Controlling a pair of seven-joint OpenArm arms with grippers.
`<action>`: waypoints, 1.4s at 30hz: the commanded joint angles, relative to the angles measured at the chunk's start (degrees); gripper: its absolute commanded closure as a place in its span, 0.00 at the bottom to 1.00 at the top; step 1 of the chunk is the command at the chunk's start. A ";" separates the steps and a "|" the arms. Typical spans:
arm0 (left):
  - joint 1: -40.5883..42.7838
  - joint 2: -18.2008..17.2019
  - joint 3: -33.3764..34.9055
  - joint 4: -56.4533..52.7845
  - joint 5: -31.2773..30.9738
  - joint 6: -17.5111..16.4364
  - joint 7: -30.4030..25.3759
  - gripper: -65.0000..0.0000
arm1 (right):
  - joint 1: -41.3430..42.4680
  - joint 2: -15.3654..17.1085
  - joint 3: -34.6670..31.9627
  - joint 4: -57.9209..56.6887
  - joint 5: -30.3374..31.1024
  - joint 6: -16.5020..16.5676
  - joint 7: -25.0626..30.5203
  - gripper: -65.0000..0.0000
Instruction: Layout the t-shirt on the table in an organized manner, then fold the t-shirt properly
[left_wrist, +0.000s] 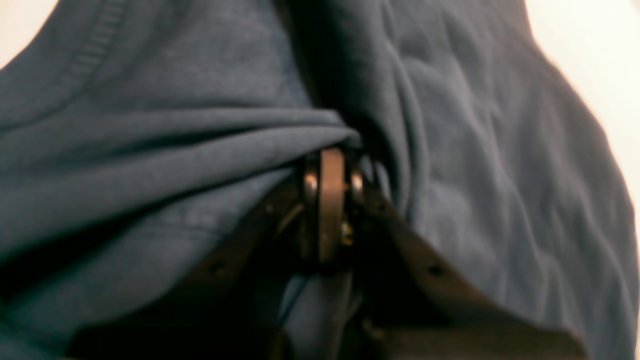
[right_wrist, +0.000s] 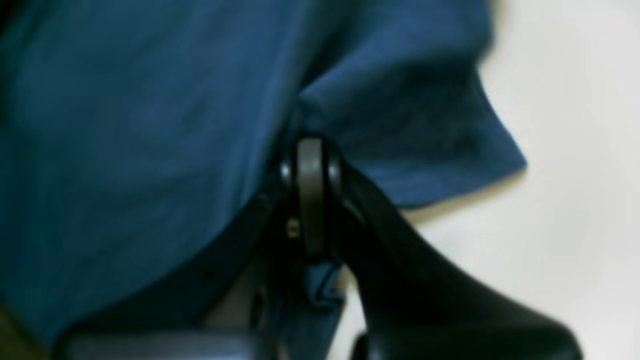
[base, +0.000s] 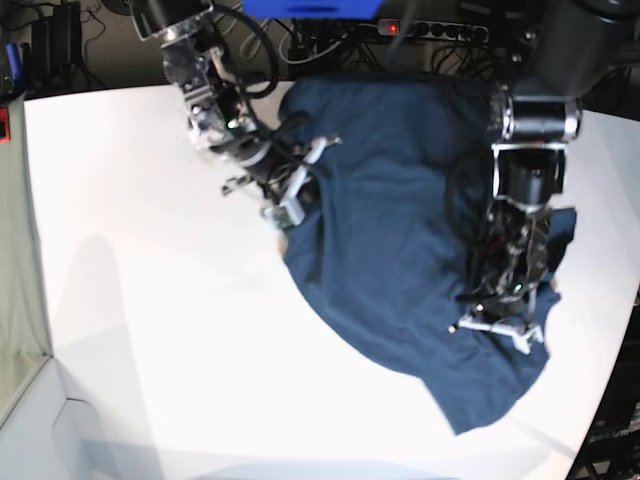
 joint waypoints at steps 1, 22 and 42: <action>-2.98 0.75 0.93 -1.40 -0.18 -0.20 -1.30 1.00 | -0.46 0.01 -2.32 1.45 -0.09 0.61 -1.94 1.00; 6.95 7.43 5.85 43.79 -0.79 -0.20 12.42 1.00 | -0.73 4.58 -3.99 14.64 -0.01 0.61 -1.41 1.00; 49.59 0.48 -5.84 73.85 -0.35 -0.20 18.05 1.00 | 12.02 4.23 6.47 13.67 -0.01 0.61 -1.94 1.00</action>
